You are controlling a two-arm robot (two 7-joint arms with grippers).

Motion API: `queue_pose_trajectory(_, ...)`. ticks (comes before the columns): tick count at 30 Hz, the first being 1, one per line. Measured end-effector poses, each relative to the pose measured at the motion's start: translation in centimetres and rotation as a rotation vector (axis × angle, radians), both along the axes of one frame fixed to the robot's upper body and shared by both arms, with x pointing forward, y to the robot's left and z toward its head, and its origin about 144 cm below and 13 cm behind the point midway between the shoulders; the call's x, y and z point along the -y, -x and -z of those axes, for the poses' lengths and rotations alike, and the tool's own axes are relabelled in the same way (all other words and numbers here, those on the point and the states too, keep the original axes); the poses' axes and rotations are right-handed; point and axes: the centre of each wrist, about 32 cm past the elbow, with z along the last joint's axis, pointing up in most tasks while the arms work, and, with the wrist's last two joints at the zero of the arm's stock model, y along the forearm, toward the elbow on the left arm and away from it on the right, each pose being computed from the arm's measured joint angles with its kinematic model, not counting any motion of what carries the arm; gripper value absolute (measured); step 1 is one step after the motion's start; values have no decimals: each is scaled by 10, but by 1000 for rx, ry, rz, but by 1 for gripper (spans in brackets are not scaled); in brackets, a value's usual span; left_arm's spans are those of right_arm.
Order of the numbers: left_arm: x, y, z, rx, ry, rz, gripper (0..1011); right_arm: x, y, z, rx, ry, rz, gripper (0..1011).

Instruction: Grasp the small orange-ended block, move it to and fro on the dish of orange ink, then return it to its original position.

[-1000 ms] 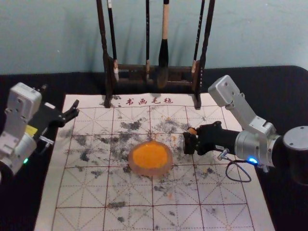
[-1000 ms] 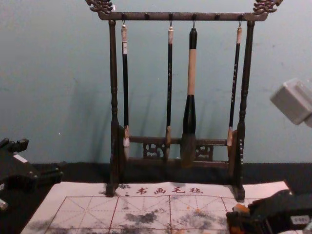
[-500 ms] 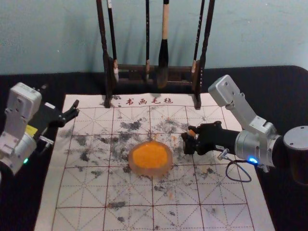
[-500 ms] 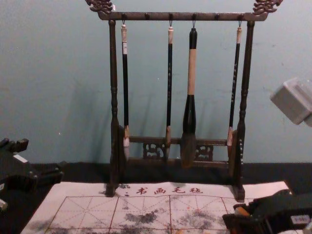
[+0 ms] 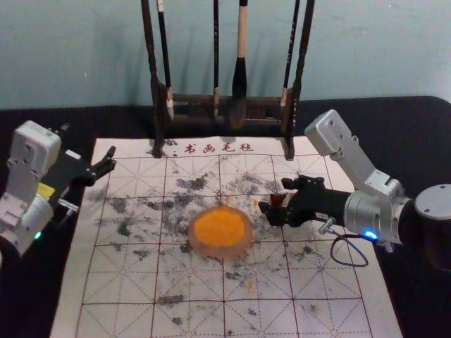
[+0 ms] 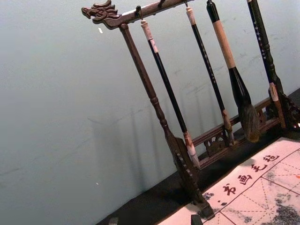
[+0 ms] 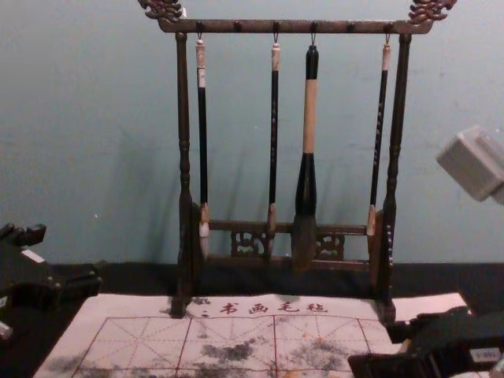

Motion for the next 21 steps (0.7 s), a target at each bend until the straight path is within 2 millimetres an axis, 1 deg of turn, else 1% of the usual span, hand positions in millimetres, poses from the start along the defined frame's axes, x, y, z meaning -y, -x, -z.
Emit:
queue_pose_trajectory(2,0,0,0,0,0,0,1001,0,0,0,0,0,0,775)
queue_pose_trajectory(3,0,0,0,0,0,0,1001,0,0,0,0,0,0,831)
queue_pose_trajectory(4,0,0,0,0,0,0,1001,0,0,0,0,0,0,831)
queue_pose_trajectory(6,0,0,0,0,0,0,1001,0,0,0,0,0,0,900)
queue_pose_trajectory(10,0,0,0,0,0,0,1001,0,0,0,0,0,1,995)
queue_pose_trajectory(15,0,0,0,0,0,0,1001,1,1,-1,31,-21,-3,1002)
queue_pose_trajectory(20,0,0,0,0,0,0,1001,4,5,-7,147,-85,4,1000)
queue_pose_trajectory(21,0,0,0,0,0,0,1001,6,7,-9,194,-108,14,1000)
